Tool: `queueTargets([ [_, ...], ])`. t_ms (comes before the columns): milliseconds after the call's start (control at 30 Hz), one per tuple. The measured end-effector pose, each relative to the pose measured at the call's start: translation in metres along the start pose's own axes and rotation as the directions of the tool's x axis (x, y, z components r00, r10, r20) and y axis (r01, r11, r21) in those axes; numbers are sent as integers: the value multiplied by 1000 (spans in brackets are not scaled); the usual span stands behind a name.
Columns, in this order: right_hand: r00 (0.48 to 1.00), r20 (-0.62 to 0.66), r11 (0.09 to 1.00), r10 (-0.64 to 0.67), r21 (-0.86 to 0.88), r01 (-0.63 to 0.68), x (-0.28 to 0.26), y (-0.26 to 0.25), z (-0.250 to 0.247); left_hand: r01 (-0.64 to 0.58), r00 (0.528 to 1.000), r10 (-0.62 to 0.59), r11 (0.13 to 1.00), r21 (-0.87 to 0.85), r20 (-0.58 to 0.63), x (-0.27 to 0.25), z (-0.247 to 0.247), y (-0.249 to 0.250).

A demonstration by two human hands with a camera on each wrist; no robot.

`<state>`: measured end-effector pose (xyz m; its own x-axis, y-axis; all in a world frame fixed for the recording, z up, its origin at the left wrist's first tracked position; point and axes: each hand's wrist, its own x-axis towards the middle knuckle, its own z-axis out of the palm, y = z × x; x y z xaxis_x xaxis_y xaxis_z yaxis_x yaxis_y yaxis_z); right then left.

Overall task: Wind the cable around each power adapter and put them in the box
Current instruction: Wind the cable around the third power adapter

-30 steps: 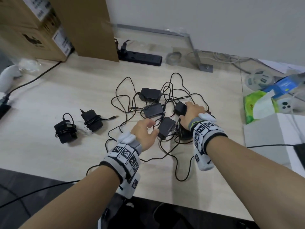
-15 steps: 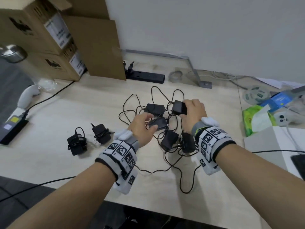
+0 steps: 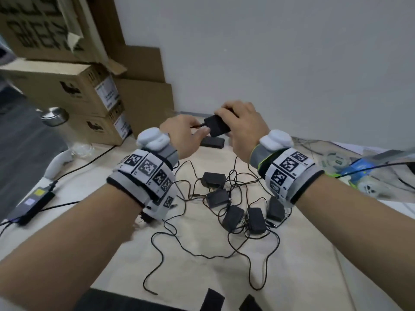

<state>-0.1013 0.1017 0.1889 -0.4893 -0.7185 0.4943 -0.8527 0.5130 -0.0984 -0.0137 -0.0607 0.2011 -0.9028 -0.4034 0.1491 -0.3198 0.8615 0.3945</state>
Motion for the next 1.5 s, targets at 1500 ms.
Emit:
queueTargets([
  [1500, 919, 206, 715, 336, 579, -391, 41, -26, -38, -162, 790, 426, 839, -520, 441, -24, -42, -45],
])
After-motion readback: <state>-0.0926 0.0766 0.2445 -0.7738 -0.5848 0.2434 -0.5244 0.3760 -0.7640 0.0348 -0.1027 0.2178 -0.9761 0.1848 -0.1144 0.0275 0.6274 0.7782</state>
